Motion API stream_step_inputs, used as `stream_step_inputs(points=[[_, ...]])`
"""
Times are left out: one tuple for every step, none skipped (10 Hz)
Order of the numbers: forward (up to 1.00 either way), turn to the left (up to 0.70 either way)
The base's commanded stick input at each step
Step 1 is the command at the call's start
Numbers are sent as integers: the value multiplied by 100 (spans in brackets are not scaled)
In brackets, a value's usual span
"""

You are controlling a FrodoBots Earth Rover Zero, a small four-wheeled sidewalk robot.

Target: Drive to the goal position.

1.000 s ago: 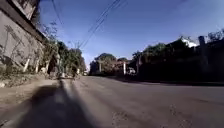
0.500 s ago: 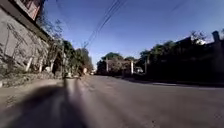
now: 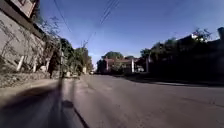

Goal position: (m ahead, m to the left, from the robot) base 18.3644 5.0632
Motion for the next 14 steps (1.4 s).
stream_step_inputs(points=[[100, 0], [100, 6], [100, 18], [100, 19], [100, 19], [100, 20], [100, 20], [100, 20], [100, 20], [100, 19], [100, 13], [100, 4], [100, 0], [100, 0]])
